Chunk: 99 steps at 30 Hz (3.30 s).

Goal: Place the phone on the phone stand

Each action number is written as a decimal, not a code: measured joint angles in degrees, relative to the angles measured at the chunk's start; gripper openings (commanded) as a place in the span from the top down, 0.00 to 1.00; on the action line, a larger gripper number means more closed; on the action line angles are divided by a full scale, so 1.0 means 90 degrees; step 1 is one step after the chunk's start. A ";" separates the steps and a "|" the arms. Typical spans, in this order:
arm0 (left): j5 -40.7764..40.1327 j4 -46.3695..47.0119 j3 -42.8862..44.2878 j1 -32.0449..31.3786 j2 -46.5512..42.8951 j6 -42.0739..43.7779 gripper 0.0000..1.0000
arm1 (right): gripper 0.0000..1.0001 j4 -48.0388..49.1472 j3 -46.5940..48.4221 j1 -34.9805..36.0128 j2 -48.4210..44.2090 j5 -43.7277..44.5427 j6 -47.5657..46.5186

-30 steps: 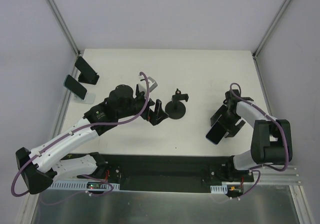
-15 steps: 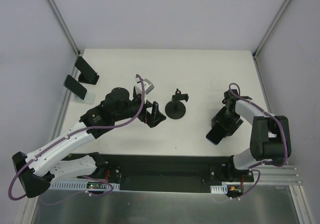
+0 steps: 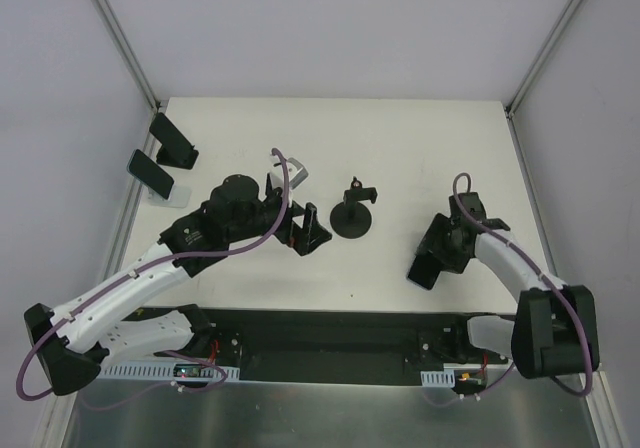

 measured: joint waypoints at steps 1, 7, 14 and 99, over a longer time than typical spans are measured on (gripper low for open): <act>0.0002 -0.0005 0.0032 0.0000 0.0032 -0.0029 0.01 | 0.99 0.0107 -0.0095 0.0051 -0.0231 -0.0109 -0.0126; 0.0223 -0.0017 0.0418 0.0131 0.0352 -0.0627 0.11 | 0.99 0.0627 -0.0136 0.0670 -0.1382 -0.0510 -0.1258; 0.1348 -0.0051 0.1061 0.0469 0.1018 -0.1239 0.28 | 0.99 0.0886 -0.0136 0.1955 -0.2907 -0.0775 -0.2356; -0.1542 -0.1124 0.0493 -0.0631 -0.0848 0.1200 1.00 | 0.41 0.1175 0.1914 0.2640 -0.0617 -0.0651 -0.2463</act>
